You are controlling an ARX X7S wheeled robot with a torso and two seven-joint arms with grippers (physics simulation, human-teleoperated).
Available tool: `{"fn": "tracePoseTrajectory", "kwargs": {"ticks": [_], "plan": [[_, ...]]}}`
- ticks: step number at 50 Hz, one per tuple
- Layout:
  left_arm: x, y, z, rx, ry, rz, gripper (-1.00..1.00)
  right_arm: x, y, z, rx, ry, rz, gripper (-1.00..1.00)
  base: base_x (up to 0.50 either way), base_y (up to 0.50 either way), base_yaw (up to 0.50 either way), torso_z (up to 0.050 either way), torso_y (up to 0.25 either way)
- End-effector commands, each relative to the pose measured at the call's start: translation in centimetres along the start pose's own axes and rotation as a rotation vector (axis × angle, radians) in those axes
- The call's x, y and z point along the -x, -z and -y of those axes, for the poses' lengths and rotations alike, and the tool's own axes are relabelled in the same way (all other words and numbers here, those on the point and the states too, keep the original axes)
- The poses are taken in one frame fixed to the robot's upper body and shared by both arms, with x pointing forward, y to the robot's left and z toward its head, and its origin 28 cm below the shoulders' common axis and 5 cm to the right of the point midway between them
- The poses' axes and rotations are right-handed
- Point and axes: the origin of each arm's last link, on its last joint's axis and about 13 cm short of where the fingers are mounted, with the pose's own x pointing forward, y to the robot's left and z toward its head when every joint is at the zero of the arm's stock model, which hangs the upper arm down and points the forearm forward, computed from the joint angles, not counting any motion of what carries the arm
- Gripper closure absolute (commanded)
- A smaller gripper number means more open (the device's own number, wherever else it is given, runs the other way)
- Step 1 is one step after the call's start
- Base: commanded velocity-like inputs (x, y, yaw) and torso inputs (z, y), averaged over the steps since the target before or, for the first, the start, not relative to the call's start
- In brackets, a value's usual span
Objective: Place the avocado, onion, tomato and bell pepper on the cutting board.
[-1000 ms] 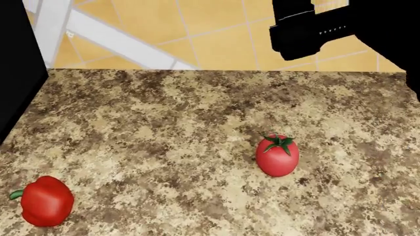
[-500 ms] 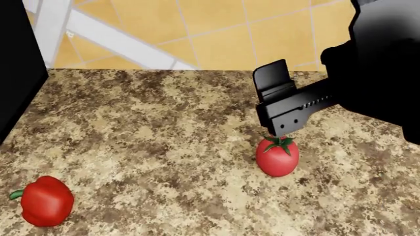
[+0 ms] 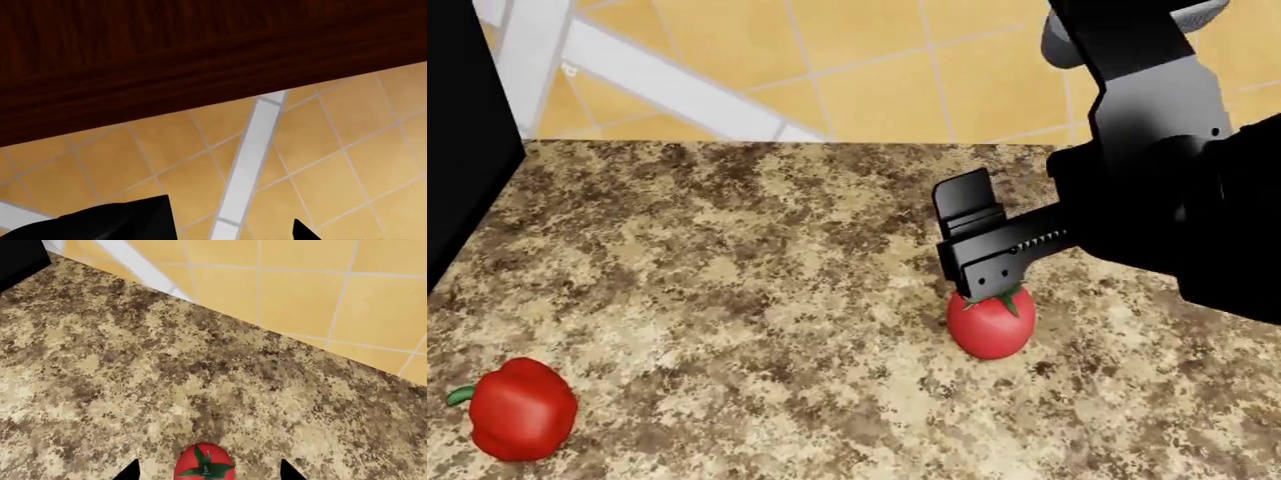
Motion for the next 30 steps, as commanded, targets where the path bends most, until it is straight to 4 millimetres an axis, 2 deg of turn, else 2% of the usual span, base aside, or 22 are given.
{"fn": "tracePoseTrajectory", "kwargs": {"ticks": [1,30], "plan": [[-0.1,0.0,0.0,-0.004,0.0,-0.002,-1.0,-2.5,1.1,0.1,-0.022,-0.02,-0.028,-1.0,0.0,0.0,0.0,0.0,0.0],[0.5,0.9,-0.2,0.013,-0.009,-0.008,-1.0,-6.3,3.7,0.2,-0.103,-0.045,-0.062,-1.0,0.0,0.0,0.0,0.0,0.0]]}}
